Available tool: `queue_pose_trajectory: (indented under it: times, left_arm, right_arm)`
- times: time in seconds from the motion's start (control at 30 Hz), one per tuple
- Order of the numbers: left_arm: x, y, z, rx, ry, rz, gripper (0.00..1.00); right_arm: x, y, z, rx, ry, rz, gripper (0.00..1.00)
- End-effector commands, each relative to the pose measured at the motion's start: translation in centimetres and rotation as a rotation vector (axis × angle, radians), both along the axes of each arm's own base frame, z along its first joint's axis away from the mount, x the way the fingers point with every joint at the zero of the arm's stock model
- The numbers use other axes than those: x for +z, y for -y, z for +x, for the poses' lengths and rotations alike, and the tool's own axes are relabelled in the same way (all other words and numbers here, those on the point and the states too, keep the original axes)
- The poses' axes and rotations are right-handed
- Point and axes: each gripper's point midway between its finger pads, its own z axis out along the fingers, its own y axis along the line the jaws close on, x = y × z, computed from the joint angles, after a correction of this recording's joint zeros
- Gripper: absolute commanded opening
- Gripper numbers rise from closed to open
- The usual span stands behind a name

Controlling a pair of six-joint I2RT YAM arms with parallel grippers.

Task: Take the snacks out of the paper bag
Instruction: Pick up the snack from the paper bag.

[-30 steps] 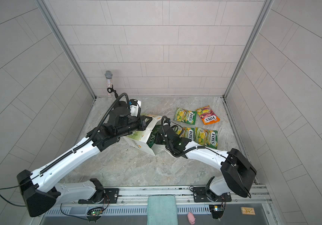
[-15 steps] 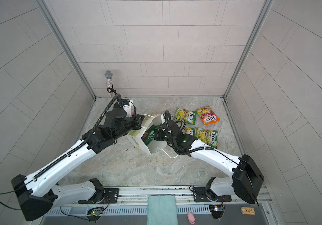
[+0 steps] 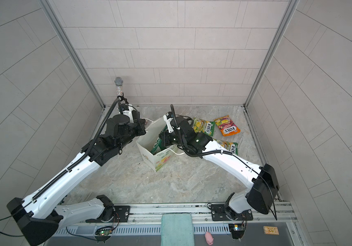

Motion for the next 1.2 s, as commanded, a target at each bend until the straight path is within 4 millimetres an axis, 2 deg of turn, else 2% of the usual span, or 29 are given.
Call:
queue_pose_trajectory:
  times: [0.0, 0.13, 0.47, 0.73, 1.17]
  left_arm:
    - [1.1, -0.2, -0.2, -0.025, 0.019, 0.010, 0.00]
    - [0.9, -0.5, -0.4, -0.027, 0.012, 0.000, 0.00]
    - [0.3, -1.2, -0.7, -0.020, 0.010, -0.001, 0.00]
    - [0.3, -1.1, -0.9, -0.035, 0.010, -0.001, 0.00]
    - [0.0, -2.3, -1.0, -0.016, 0.001, 0.026, 0.00]
  right_arm:
    - [3.1, -0.4, 0.0, 0.052, 0.070, 0.008, 0.00]
    - [5.2, -0.7, 0.2, 0.057, 0.101, 0.029, 0.00]
    - [8.5, -0.4, 1.4, 0.021, 0.160, 0.070, 0.00]
    - [12.5, -0.5, 1.8, 0.014, 0.220, 0.140, 0.00]
    - [18.4, 1.9, 1.7, -0.036, 0.327, 0.219, 0.00]
